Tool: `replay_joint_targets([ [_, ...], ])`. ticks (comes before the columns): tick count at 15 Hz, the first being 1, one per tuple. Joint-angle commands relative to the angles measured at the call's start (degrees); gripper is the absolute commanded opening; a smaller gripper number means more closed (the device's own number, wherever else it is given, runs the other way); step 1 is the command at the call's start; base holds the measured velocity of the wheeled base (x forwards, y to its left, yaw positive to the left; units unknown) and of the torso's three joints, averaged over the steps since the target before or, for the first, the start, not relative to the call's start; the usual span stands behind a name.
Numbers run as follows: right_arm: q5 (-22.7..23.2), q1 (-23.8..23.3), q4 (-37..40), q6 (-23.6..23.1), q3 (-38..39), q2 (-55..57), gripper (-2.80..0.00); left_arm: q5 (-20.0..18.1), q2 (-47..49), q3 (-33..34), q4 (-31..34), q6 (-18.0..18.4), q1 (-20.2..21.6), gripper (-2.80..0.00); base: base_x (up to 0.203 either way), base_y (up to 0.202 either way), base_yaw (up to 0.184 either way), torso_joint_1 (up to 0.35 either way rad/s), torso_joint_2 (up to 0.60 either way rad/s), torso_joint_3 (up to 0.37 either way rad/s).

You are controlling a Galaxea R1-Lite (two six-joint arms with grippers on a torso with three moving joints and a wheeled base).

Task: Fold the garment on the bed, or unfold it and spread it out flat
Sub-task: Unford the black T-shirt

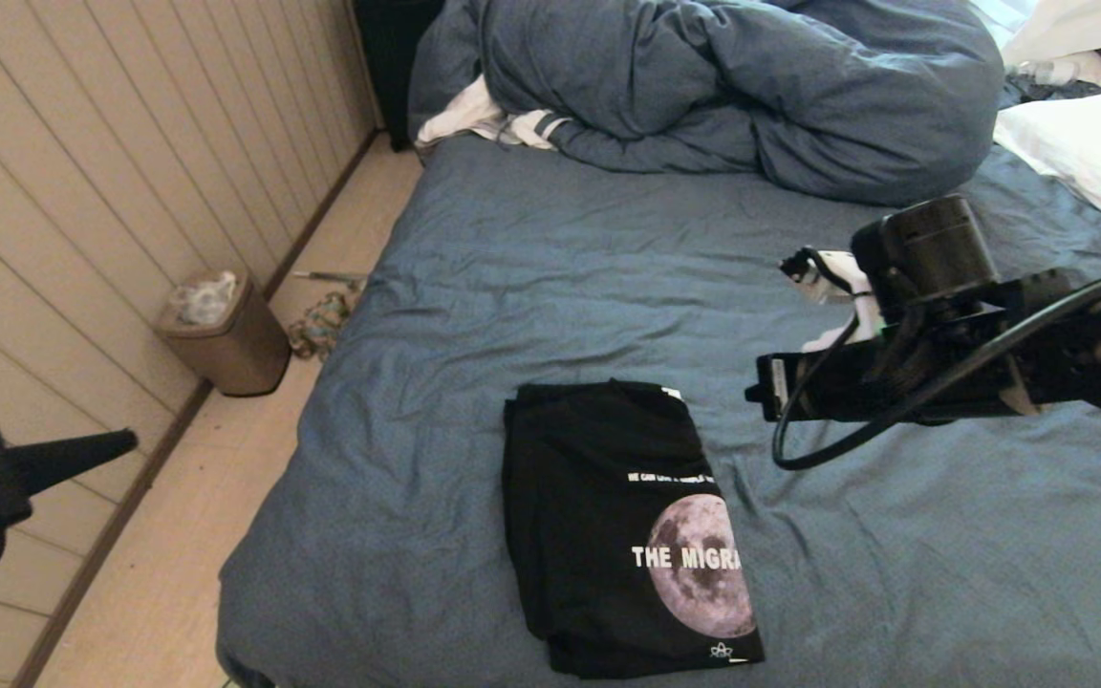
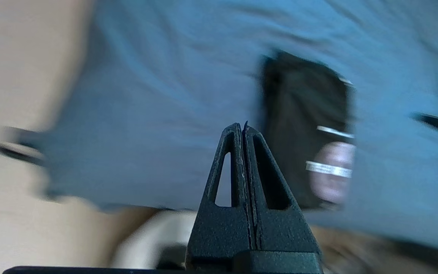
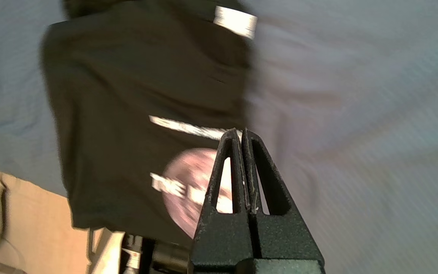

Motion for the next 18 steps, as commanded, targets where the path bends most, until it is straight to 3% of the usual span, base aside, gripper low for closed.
replay_joint_targets([
  [1, -0.6, 4.0, 0.2, -0.4, -4.7, 5.7, -2.8, -4.2, 12.5, -4.6, -0.1, -2.5, -0.2, -2.8, 0.0, 0.0, 0.0, 0.0, 0.0, 0.0],
  [4, -1.1, 9.6, 1.8, -1.0, -13.1, 12.8, -2.8, -8.5, 19.9, -9.7, -2.2, -7.4, -1.7, -2.8, 0.0, 0.0, 0.0, 0.0, 0.0, 0.0],
  [8, -1.4, 16.9, 3.1, -1.8, -20.7, 21.1, -2.8, -11.5, 23.0, -7.0, -7.6, -7.2, -2.1, -2.8, 0.0, 0.0, 0.0, 0.0, 0.0, 0.0],
  [11, -2.2, 18.5, 3.2, -2.2, -25.1, 25.0, -2.8, -11.1, 26.3, -6.7, -8.6, -7.5, -2.0, -2.8, 0.0, 0.0, 0.0, 0.0, 0.0, 0.0],
  [14, -6.4, 18.9, 3.3, -3.5, -27.6, 28.7, -2.8, -11.1, 26.4, -5.6, -9.4, -7.3, -2.0, -2.8, 0.0, 0.0, 0.0, 0.0, 0.0, 0.0],
  [15, -7.0, 19.2, 3.3, -4.7, -28.2, 29.5, 0.0, -11.2, 26.5, -4.9, -10.2, -7.3, -2.0, -2.8, 0.0, 0.0, 0.0, 0.0, 0.0, 0.0],
  [18, -7.3, 20.0, 2.8, -5.4, -30.5, 32.2, 0.0, -11.4, 26.5, -2.5, -13.2, -7.3, -2.0, -2.8, 0.0, 0.0, 0.0, 0.0, 0.0, 0.0],
])
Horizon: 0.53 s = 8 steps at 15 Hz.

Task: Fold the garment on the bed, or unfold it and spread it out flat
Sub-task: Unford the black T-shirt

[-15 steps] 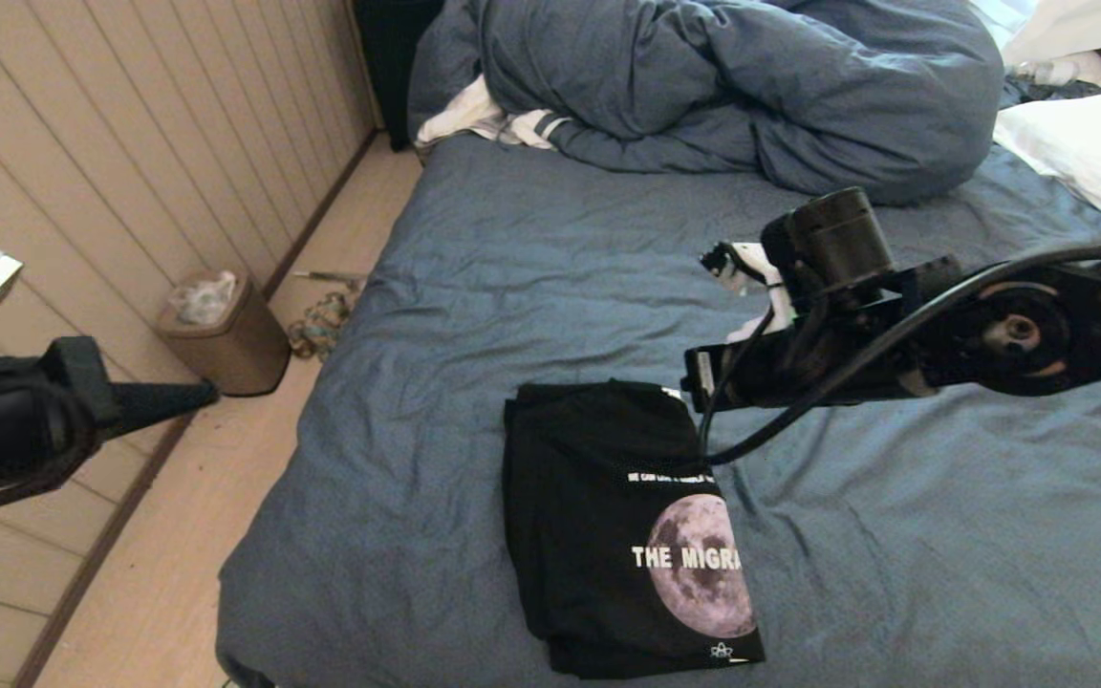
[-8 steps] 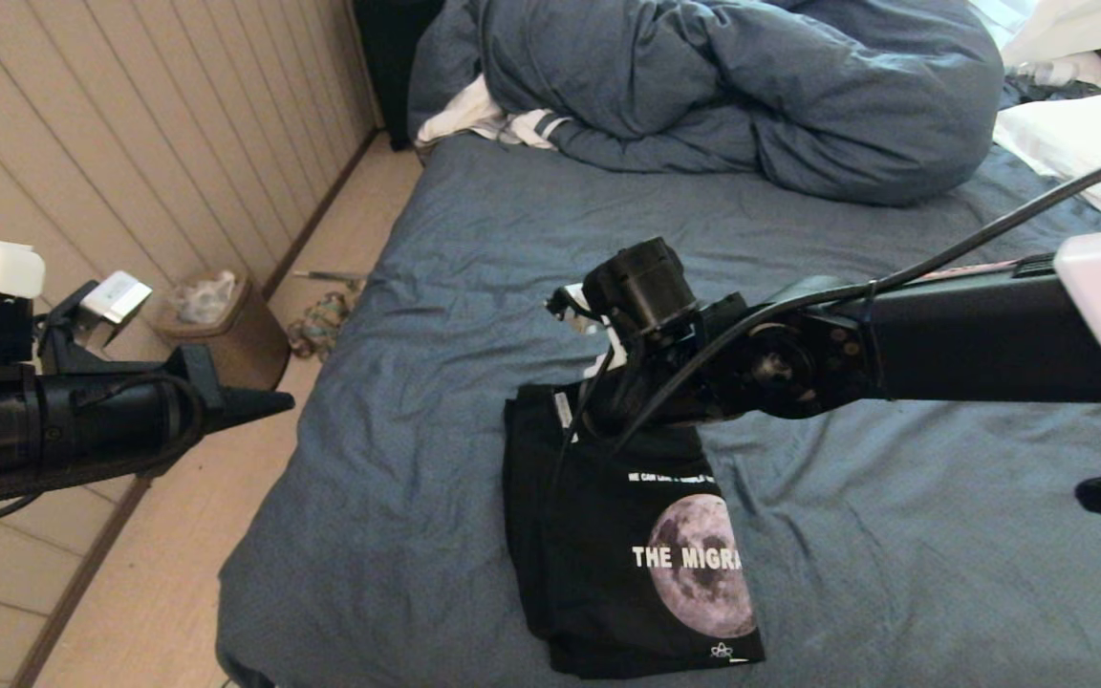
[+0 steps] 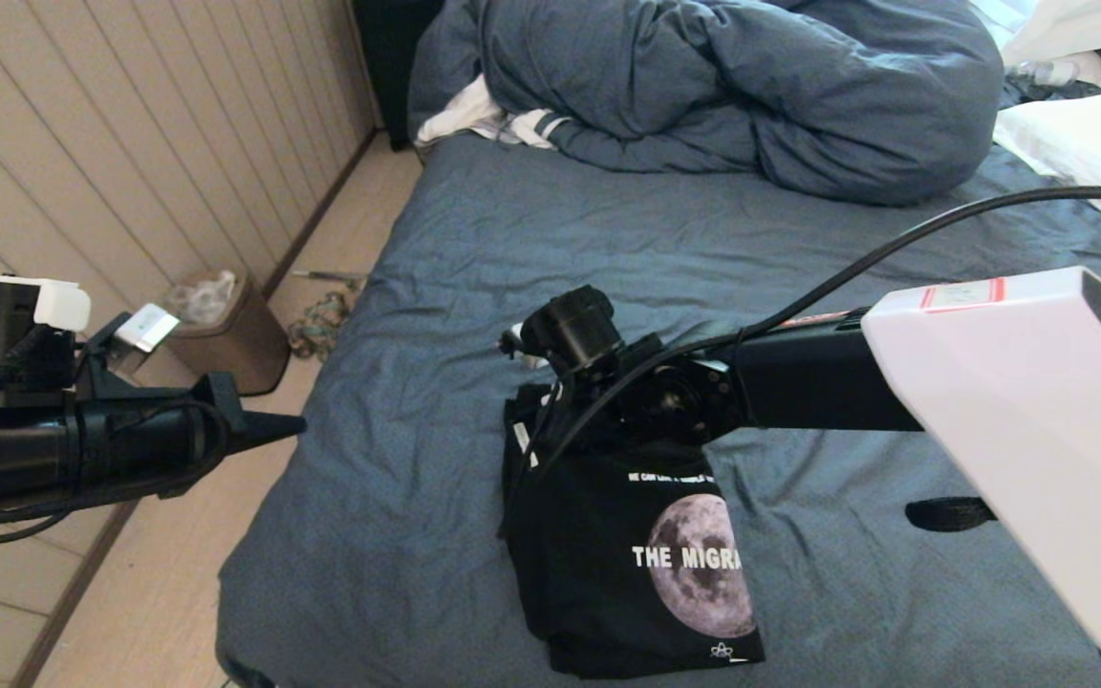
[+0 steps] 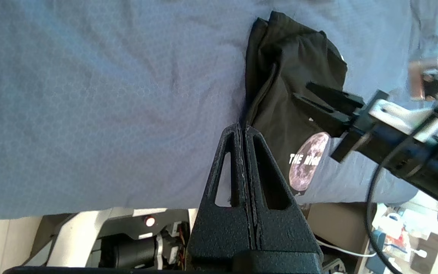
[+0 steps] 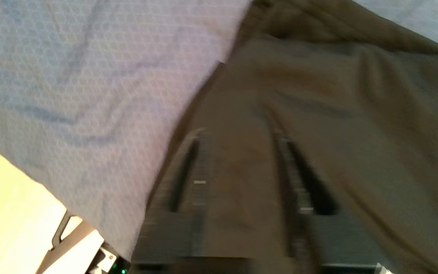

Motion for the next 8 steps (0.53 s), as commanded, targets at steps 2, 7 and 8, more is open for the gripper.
replay_joint_targets([
  [2, -0.9, 1.0, 0.1, 0.0, -2.0, 2.6, 0.0, -0.4, -0.1, 2.0, -3.2, -0.3, 0.0, -2.8, 0.0, 0.0, 0.0, 0.0, 0.0, 0.0],
  [7, -2.6, 1.3, 0.4, -0.5, -5.2, 5.9, 0.0, -0.5, -0.2, 3.6, -5.3, -0.3, 0.0, -2.8, 0.0, 0.0, 0.0, 0.0, 0.0, 0.0],
  [8, -3.5, 1.3, 0.4, -0.8, -5.7, 6.4, 0.0, -0.5, -0.2, 3.6, -5.3, -0.3, 0.0, -2.8, 0.0, 0.0, 0.0, 0.0, 0.0, 0.0],
])
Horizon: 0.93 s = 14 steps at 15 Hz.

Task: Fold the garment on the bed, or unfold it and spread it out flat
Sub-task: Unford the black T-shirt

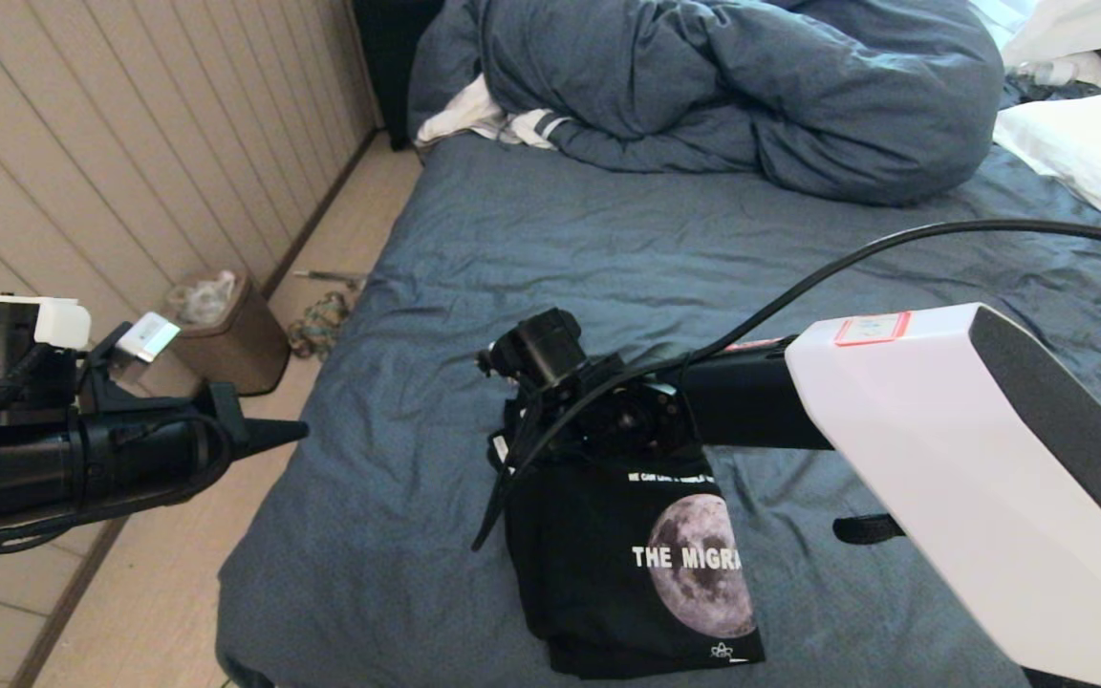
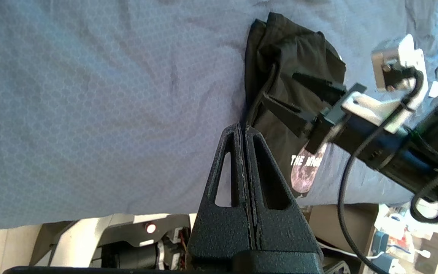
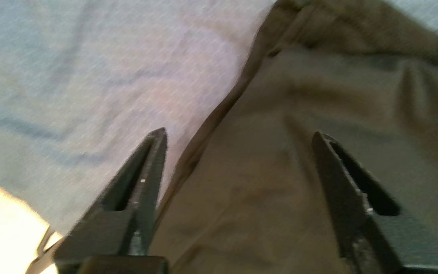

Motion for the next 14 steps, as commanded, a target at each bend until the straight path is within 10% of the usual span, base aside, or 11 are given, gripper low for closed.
replay_joint_targets([
  [1, -1.1, 0.0, 0.1, -0.3, -1.0, 1.4, 0.0, -0.2, -0.2, 0.2, -0.1, -0.2, 0.0, -2.8, 0.0, 0.0, 0.0, 0.0, 0.0, 0.0],
  [3, -2.7, 0.1, 0.0, -1.1, -1.6, 2.2, 0.0, -0.2, -0.6, 0.4, -0.1, -0.3, 0.0, -2.8, 0.0, 0.0, 0.0, 0.0, 0.0, 0.0],
  [4, -3.4, 0.2, 0.0, -1.9, -1.7, 2.3, -2.8, -0.2, -0.6, 0.4, -0.2, -0.3, 0.0, -2.8, 0.0, 0.0, 0.0, 0.0, 0.0, 0.0],
  [14, -7.1, -0.4, -0.3, -2.0, -0.4, -2.5, -2.8, -0.2, -0.1, 2.0, -3.9, -0.4, -0.1, -2.8, 0.0, 0.0, 0.0, 0.0, 0.0, 0.0],
])
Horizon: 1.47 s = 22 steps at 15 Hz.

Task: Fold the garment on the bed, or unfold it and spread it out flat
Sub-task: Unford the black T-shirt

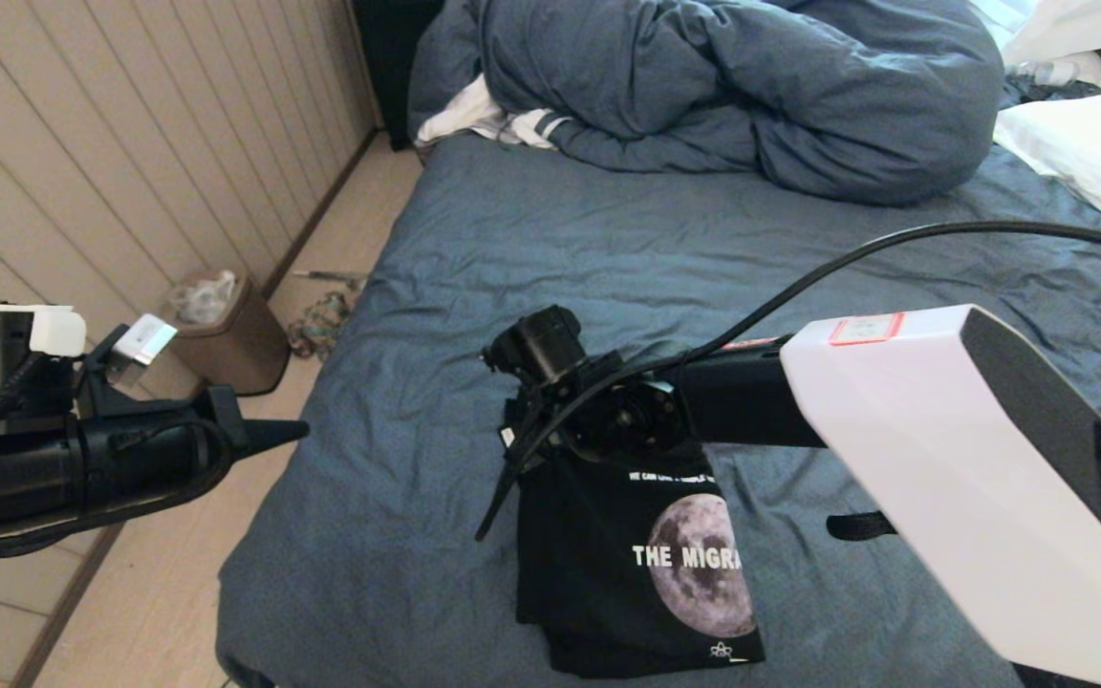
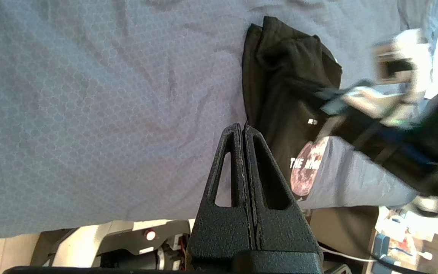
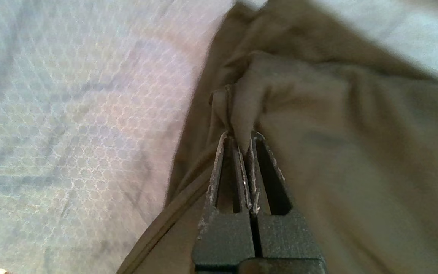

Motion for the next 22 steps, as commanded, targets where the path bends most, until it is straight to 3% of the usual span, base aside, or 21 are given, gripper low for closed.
replay_joint_targets([
  [1, -0.3, -0.2, 0.1, 0.0, 1.1, -4.4, -2.8, -0.2, -0.1, 0.0, -0.1, -0.2, 0.0, -2.8, 0.0, 0.0, 0.0, 0.0, 0.0, 0.0],
  [5, -0.4, -4.5, 0.1, -0.2, 6.7, -14.3, -2.8, -0.5, -0.3, 0.1, -0.1, -0.3, -0.4, -2.8, 0.0, 0.0, 0.0, 0.0, 0.0, 0.0],
  [13, 0.7, -23.7, -1.1, -1.4, 24.4, -29.0, -2.8, -0.7, -2.7, 2.0, -0.1, -0.6, -3.6, -2.8, 0.0, 0.0, 0.0, 0.0, 0.0, 0.0],
  [18, 7.5, -38.1, -5.4, -4.2, 30.7, -30.4, -2.8, -0.6, -2.5, 2.1, -0.2, -0.5, -4.1, -2.8, 0.0, 0.0, 0.0, 0.0, 0.0, 0.0],
  [22, 10.3, -42.9, -11.7, -5.3, 40.3, -32.1, -2.8, -0.7, -2.2, 2.5, -0.1, -0.4, -4.2, -2.8, 0.0, 0.0, 0.0, 0.0, 0.0, 0.0],
])
